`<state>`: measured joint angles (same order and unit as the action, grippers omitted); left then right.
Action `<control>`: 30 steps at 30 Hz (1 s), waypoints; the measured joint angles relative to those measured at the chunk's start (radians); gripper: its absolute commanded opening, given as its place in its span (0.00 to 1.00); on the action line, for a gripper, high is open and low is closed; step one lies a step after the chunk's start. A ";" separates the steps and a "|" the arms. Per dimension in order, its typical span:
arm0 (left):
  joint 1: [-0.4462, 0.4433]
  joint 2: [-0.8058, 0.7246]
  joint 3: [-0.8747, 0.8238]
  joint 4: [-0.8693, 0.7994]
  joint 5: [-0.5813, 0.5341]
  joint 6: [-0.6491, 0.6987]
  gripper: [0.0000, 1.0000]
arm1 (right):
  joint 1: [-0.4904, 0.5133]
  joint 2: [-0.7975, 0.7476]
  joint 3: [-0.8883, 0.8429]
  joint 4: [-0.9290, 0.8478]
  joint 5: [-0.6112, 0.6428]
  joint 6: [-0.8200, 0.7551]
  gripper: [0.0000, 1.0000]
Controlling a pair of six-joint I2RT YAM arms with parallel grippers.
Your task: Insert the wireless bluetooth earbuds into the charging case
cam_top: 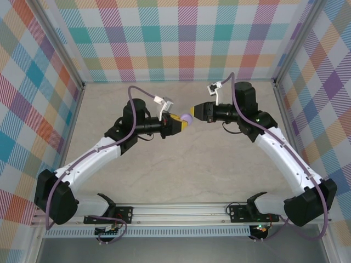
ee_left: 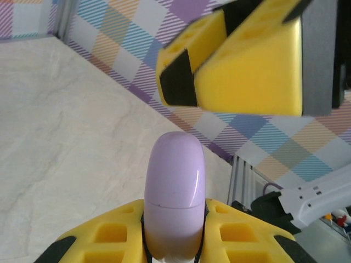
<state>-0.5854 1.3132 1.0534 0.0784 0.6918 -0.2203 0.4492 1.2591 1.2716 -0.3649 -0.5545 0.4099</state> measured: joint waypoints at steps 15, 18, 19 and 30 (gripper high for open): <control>0.021 0.350 0.220 -0.314 -0.205 -0.047 0.00 | 0.000 -0.050 -0.042 -0.209 0.447 -0.079 0.39; 0.021 0.414 0.248 -0.338 -0.215 -0.054 0.00 | 0.000 -0.051 -0.069 -0.225 0.478 -0.086 0.39; 0.021 0.433 0.253 -0.341 -0.215 -0.056 0.00 | 0.000 -0.050 -0.075 -0.231 0.486 -0.087 0.39; 0.021 0.633 0.307 -0.330 -0.210 -0.106 0.00 | 0.000 -0.050 -0.083 -0.248 0.518 -0.105 0.39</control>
<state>-0.5640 1.9461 1.3602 -0.2512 0.4816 -0.3264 0.4492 1.2091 1.1889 -0.6128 -0.0364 0.3046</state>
